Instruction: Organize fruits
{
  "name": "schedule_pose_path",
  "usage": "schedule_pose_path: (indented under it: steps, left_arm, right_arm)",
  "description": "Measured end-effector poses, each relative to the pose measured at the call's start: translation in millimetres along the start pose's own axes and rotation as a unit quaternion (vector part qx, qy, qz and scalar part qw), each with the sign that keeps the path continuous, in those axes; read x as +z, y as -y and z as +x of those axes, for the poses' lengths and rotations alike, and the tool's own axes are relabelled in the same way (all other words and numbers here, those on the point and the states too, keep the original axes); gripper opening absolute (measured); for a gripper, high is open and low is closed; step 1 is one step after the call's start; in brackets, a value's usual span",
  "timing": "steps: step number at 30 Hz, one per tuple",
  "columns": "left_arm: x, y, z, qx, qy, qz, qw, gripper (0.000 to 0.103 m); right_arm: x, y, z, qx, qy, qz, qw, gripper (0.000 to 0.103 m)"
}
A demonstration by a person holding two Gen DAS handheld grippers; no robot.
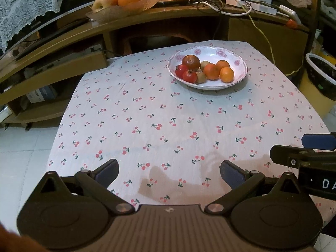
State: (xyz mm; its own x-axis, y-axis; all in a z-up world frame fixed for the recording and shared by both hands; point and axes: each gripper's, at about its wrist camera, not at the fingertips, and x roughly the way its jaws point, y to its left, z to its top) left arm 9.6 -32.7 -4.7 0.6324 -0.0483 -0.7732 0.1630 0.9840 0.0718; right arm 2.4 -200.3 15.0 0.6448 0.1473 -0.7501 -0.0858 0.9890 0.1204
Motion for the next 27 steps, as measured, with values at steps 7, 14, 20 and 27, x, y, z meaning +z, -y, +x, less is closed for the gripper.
schedule_pose_path:
  steps: [7,14,20,27]
  left_arm:
    - [-5.0,-0.9,-2.1,0.000,-0.004,-0.002,1.0000,0.103]
    - [-9.1,-1.2,-4.9,0.002,-0.007,-0.002,1.0000,0.103]
    - [-10.5,-1.3,-5.8,0.004,-0.007,-0.003,1.0000,0.103]
    - [-11.4,-1.2,-5.8,0.006,-0.007,-0.002,1.0000,0.103]
  right_arm:
    - [-6.1,-2.6,-3.3,-0.002,-0.003,0.000,1.000,0.063]
    - [-8.1,-4.0,-4.9,-0.003,-0.004,-0.001,1.000,0.063]
    - [-10.9,-5.2,-6.1,-0.004,-0.005,-0.001,1.000,0.063]
    - [-12.5,-5.6,-6.4,-0.004,-0.005,-0.001,1.000,0.063]
